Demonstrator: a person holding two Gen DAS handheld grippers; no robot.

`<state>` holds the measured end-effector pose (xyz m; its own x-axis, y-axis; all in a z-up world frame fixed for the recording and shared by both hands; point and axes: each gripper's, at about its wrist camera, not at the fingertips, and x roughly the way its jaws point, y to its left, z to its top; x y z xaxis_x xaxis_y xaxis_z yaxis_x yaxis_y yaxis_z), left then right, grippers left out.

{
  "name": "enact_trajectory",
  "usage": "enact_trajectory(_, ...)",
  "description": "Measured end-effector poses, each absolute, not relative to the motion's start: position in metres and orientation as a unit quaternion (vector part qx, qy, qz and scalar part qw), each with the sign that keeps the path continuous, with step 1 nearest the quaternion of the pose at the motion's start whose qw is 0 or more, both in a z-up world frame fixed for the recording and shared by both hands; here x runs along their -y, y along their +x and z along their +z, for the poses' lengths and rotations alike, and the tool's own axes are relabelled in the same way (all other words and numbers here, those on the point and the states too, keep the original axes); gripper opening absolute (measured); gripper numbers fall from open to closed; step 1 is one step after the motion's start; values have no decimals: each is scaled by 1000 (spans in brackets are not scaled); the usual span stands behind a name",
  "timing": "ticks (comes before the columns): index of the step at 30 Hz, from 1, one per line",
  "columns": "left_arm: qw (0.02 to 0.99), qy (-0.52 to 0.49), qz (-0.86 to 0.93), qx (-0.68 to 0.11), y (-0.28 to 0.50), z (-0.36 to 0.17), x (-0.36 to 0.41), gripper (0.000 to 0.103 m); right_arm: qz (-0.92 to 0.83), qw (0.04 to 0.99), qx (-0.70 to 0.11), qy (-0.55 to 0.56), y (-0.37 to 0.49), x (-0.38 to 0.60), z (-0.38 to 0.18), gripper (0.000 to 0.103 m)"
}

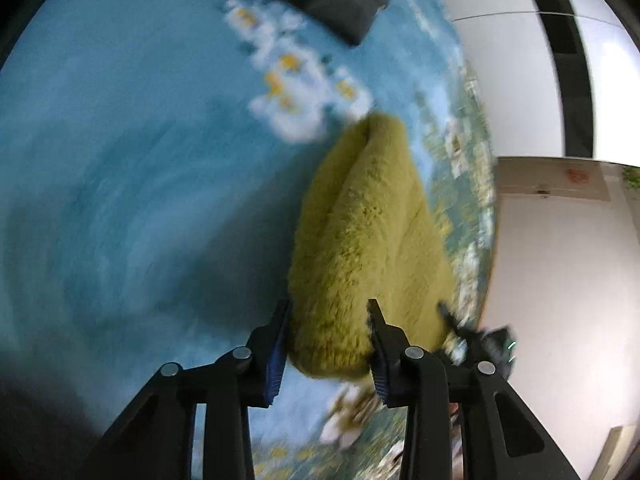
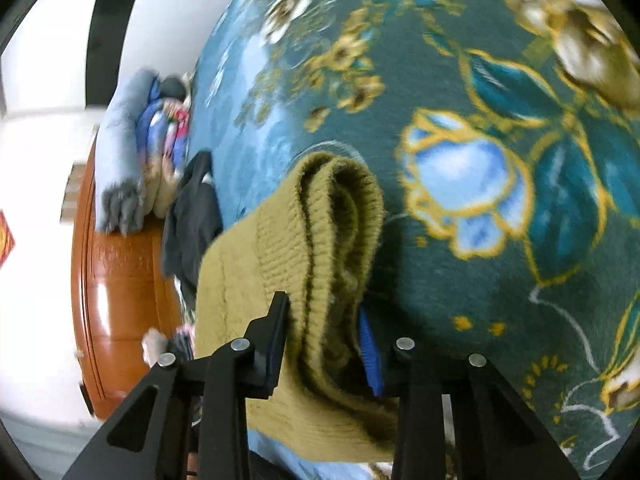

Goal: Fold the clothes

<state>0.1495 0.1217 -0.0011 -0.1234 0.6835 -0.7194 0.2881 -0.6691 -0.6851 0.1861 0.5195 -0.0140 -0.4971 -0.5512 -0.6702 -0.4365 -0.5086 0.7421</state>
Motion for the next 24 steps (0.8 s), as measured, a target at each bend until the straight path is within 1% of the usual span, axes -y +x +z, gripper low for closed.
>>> enact_trajectory(1, 149, -646, 646, 379, 152, -6, -120, 38, -712, 41, 484, 507, 183, -517, -15, 35)
enact_trajectory(3, 146, -641, 635, 406, 153, -13, -114, 38, -711, 40, 476, 517, 179, -514, -18, 35)
enact_trajectory(5, 153, -631, 625, 434, 152, -14, -108, 43, -704, 37, 485, 517, 178, -516, -23, 36)
enact_trajectory(6, 158, -626, 631, 430, 151, -10, -108, 46, -701, 36, 490, 518, 178, -517, -25, 37)
enact_trajectory(9, 170, -617, 656, 400, 143, 1, -106, 56, -701, 41, 491, 516, 181, -523, -26, 39)
enact_trajectory(10, 173, -612, 660, 400, 139, 3, -105, 65, -703, 41, 486, 517, 182, -524, -26, 42)
enact_trajectory(11, 174, -609, 663, 399, 133, 3, -104, 70, -707, 43, 481, 517, 183, -526, -24, 46)
enact_trajectory(12, 169, -611, 664, 398, 126, -1, -103, 71, -710, 45, 476, 517, 184, -528, -23, 54)
enact_trajectory(13, 164, -612, 665, 396, 119, -5, -103, 73, -711, 48, 474, 517, 186, -529, -24, 59)
enact_trajectory(15, 155, -614, 667, 393, 104, -13, -102, 73, -709, 54, 472, 521, 190, -530, -28, 64)
enact_trajectory(20, 166, -640, 641, 391, 81, -43, -116, 73, -703, 56, 471, 529, 188, -525, -47, 65)
enact_trajectory(24, 178, -643, 649, 366, 82, -39, -124, 72, -707, 55, 472, 525, 181, -520, -50, 65)
